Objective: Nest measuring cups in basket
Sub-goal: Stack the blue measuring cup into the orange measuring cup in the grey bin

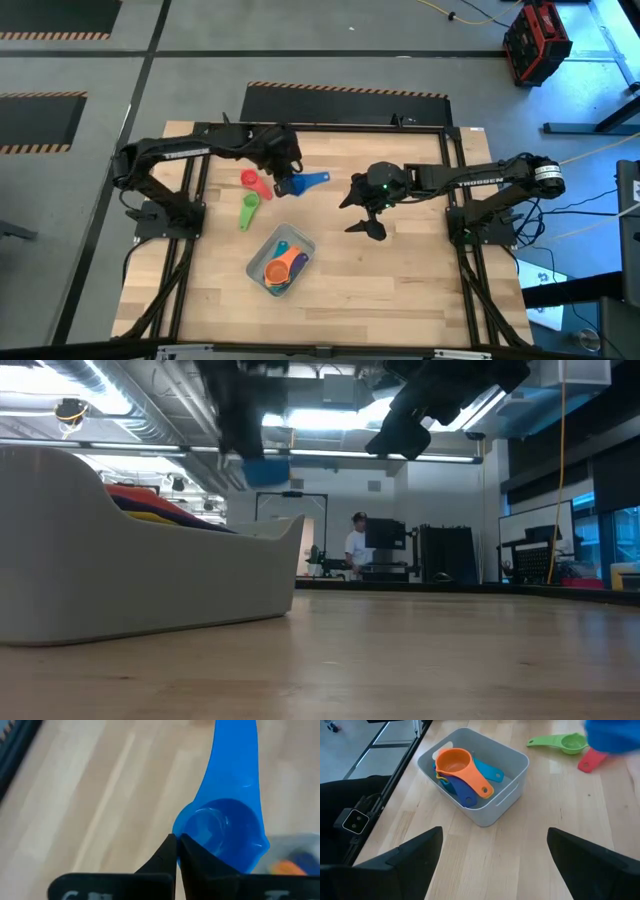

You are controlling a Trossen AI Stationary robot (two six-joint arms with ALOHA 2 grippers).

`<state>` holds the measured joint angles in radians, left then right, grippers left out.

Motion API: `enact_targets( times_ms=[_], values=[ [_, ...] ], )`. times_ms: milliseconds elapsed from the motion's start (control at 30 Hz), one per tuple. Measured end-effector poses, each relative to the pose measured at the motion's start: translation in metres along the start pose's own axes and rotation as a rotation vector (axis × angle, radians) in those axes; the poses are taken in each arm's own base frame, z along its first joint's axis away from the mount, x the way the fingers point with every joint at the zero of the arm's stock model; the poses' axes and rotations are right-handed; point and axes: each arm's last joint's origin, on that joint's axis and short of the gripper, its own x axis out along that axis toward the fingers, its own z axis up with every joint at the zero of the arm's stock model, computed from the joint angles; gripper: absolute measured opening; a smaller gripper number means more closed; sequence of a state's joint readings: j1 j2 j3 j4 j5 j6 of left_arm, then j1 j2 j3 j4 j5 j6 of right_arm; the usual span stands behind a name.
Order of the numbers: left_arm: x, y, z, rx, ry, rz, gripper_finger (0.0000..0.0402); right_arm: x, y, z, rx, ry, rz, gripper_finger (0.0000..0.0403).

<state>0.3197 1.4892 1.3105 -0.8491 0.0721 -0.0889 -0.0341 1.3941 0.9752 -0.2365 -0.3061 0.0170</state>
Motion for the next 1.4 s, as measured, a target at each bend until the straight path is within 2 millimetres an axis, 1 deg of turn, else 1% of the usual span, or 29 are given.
enact_targets(
  times_ms=[133,300,400,567,700,833,1000,1100,1233,1400],
  values=[
    [-0.033,-0.026,0.0,-0.069,0.01,-0.082,0.0001,0.0,0.0,0.0,0.0,0.001,0.0,0.0362],
    [-0.061,-0.06,-0.012,-0.171,0.034,-0.237,0.0,0.0,0.0,0.0,0.001,0.006,0.0,0.0362],
    [-0.071,-0.083,-0.022,-0.231,0.063,-0.285,0.0,0.0,0.0,-0.001,0.0,0.008,0.0,0.0362],
    [-0.077,-0.124,-0.042,-0.305,0.113,-0.298,0.0,0.0,0.0,0.0,0.0,0.006,0.0,0.0362],
    [-0.074,-0.154,-0.059,-0.359,0.146,-0.251,0.0,0.0,0.0,0.0,0.0,0.007,0.0,0.0362],
    [-0.069,-0.177,-0.073,-0.439,0.155,-0.192,0.0,0.0,0.0,0.0,-0.025,0.007,0.0,0.0362],
    [-0.053,-0.201,-0.087,-0.491,0.211,-0.141,0.0001,0.0,0.0,0.0,-0.053,0.005,0.0,0.0362],
    [-0.04,-0.213,-0.095,-0.48,0.252,-0.112,0.0002,0.0,0.0,0.0,-0.052,0.005,0.0,0.0362],
    [-0.024,-0.222,-0.102,-0.447,0.29,-0.054,0.0001,0.0,0.0,0.0,-0.054,0.005,0.0,0.0362],
    [-0.007,-0.221,-0.109,-0.416,0.317,0.081,0.0001,0.0,0.0,0.0,-0.054,0.005,0.0,0.0362]
  ],
)
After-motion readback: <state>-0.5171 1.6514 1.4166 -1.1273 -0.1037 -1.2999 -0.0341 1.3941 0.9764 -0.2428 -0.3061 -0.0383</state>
